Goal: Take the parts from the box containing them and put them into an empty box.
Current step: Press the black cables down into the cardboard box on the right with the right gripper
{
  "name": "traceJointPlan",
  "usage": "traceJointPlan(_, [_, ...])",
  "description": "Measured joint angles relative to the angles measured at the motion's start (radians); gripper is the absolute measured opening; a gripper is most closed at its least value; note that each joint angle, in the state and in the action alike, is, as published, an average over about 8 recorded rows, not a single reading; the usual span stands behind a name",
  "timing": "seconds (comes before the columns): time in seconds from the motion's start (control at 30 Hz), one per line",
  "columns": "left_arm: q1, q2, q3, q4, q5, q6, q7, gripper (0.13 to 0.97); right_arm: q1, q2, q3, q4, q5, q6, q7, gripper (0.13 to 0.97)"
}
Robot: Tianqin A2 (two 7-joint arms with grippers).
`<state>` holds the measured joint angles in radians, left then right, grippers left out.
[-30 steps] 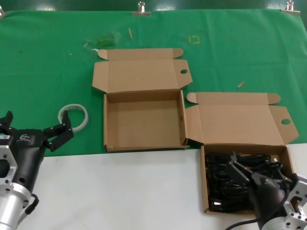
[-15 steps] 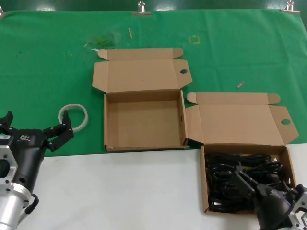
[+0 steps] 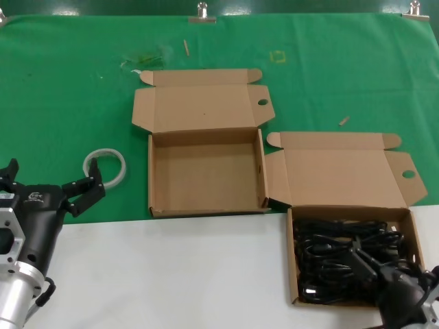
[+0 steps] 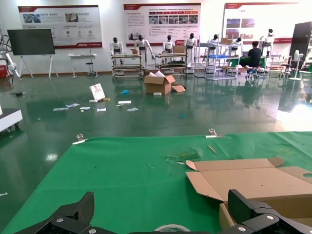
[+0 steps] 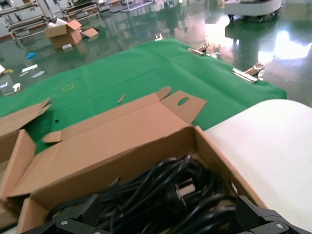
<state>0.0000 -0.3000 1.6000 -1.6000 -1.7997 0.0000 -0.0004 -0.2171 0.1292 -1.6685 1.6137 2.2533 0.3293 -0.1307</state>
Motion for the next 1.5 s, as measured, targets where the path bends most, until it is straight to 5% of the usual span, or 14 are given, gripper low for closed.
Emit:
traceJointPlan(0.6, [0.0, 0.0, 0.0, 0.0, 0.0, 0.0, 0.0, 0.966, 0.066, 0.0, -0.006, -0.031, 0.036, 0.004, -0.033, 0.883])
traceJointPlan(1.5, [0.0, 0.0, 0.0, 0.0, 0.0, 0.0, 0.0, 0.966, 0.071, 0.0, 0.007, -0.04, 0.071, 0.001, -0.051, 0.346])
